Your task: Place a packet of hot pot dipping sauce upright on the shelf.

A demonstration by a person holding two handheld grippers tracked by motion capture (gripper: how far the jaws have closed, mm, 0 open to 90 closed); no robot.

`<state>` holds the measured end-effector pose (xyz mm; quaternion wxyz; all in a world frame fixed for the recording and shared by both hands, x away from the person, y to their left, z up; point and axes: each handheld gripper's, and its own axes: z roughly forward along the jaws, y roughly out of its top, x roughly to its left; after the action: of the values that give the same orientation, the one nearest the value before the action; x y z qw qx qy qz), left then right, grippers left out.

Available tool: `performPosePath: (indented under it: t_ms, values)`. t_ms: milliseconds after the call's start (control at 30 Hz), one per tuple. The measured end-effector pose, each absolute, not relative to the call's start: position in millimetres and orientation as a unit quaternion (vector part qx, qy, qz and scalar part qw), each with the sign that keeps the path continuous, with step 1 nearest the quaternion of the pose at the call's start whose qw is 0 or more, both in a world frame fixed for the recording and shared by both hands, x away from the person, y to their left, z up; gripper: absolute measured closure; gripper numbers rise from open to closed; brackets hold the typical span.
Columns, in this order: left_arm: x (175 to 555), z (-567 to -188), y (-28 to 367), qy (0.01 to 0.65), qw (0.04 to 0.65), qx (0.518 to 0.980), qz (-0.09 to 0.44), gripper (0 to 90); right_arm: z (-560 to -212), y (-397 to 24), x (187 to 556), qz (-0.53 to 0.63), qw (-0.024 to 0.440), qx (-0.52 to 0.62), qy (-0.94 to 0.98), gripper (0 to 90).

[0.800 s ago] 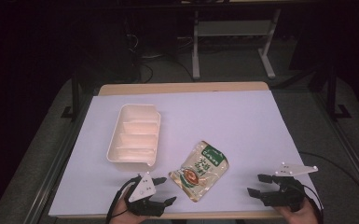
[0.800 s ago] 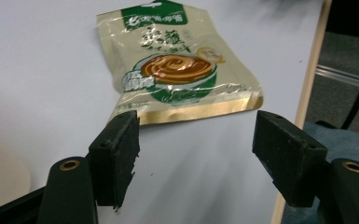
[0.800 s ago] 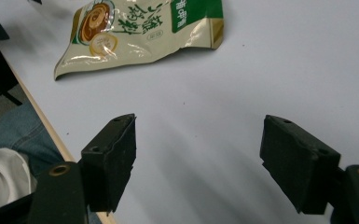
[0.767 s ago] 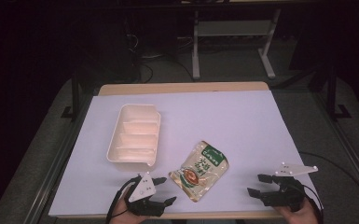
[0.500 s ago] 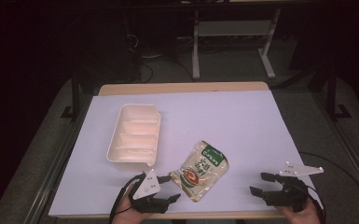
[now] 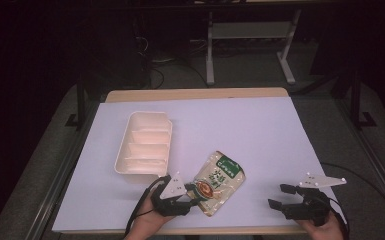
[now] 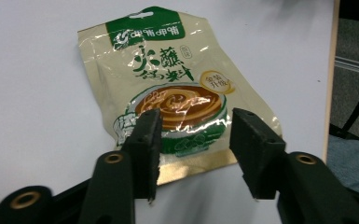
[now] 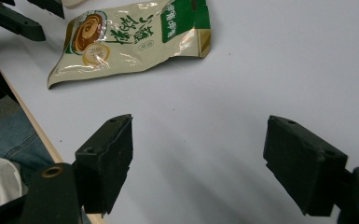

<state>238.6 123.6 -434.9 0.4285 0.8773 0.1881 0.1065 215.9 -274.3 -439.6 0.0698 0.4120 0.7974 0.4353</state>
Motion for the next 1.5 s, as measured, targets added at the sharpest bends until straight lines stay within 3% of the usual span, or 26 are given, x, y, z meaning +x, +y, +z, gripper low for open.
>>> performPosePath:
  t_ms: [167,567,1500]
  values:
    - [243,-442,116,0.187,0.403,0.89,0.103,65.5,-442,-271,220,0.423,0.07,0.408,0.806,23.4]
    - [246,-449,114,0.19,0.394,0.893,0.106,74.4,-437,-258,239,0.426,0.065,0.395,0.812,22.6]
    - [248,-451,114,0.195,0.396,0.892,0.1,75.7,-431,-195,330,0.402,0.038,0.374,0.835,23.9]
